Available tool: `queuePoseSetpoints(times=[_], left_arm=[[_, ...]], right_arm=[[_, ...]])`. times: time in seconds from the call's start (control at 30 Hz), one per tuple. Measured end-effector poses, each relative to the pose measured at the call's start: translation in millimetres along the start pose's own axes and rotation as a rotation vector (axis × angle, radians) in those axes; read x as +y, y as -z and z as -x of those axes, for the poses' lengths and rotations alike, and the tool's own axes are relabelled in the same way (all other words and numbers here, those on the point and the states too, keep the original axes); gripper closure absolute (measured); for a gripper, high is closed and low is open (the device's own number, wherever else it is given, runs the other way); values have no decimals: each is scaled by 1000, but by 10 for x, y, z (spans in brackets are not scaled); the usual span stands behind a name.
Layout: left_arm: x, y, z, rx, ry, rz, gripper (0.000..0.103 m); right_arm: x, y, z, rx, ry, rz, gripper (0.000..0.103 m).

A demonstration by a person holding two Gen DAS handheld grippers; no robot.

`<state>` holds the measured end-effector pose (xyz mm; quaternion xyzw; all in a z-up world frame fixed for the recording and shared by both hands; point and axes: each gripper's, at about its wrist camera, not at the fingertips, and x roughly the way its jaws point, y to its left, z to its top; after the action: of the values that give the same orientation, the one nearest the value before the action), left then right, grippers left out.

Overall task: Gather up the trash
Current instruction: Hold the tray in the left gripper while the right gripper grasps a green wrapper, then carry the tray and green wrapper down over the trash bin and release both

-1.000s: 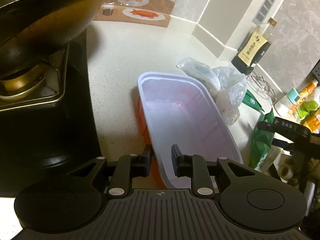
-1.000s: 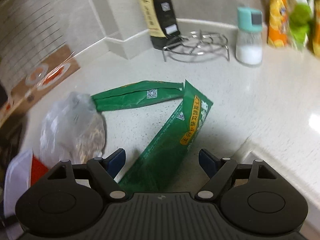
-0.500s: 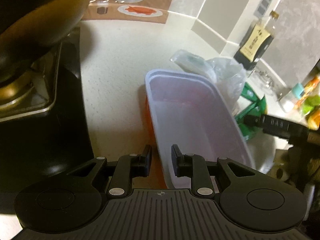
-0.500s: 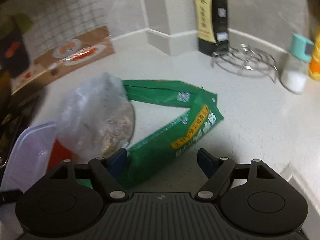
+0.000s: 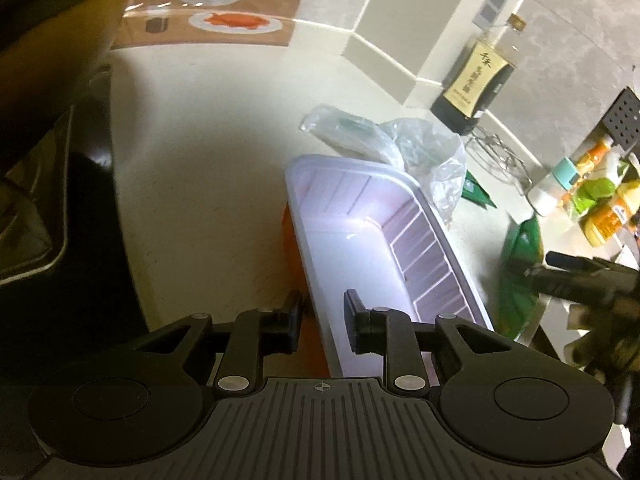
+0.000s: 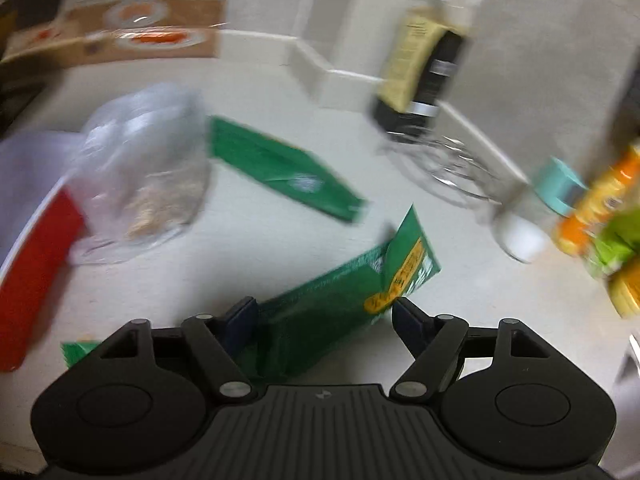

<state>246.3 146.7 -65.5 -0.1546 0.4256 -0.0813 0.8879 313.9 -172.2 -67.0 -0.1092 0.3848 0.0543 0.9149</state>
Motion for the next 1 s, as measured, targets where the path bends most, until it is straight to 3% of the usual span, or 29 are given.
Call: queuePoseSetpoints(times=[0.1, 0.2, 0.4, 0.57, 0.7, 0.77, 0.83, 0.93, 1.0], left_arm=[[6, -27, -99, 18, -1, -28, 77], [2, -46, -203, 42, 10, -56, 77], [16, -98, -293, 62, 76, -92, 84], [57, -90, -285, 61, 104, -38, 89], [39, -38, -234, 42, 97, -14, 90], [17, -3, -157, 17, 72, -26, 90], [14, 21, -63, -10, 48, -25, 90], [6, 63, 100, -43, 15, -9, 90], [-25, 105, 216, -66, -10, -13, 91]], right_arm=[[-217, -9, -33, 32, -53, -269, 26], [-194, 7, -114, 50, 56, -399, 26], [55, -9, -232, 77, 176, -393, 26], [87, 99, -111, -14, 279, -357, 22], [-59, 170, -165, 24, 198, -435, 24], [-86, 181, -137, 13, 172, -450, 37], [-52, 144, -110, 15, 105, -397, 69], [-63, 118, 30, 12, -74, -412, 81], [-63, 138, 242, -23, -172, -428, 81]])
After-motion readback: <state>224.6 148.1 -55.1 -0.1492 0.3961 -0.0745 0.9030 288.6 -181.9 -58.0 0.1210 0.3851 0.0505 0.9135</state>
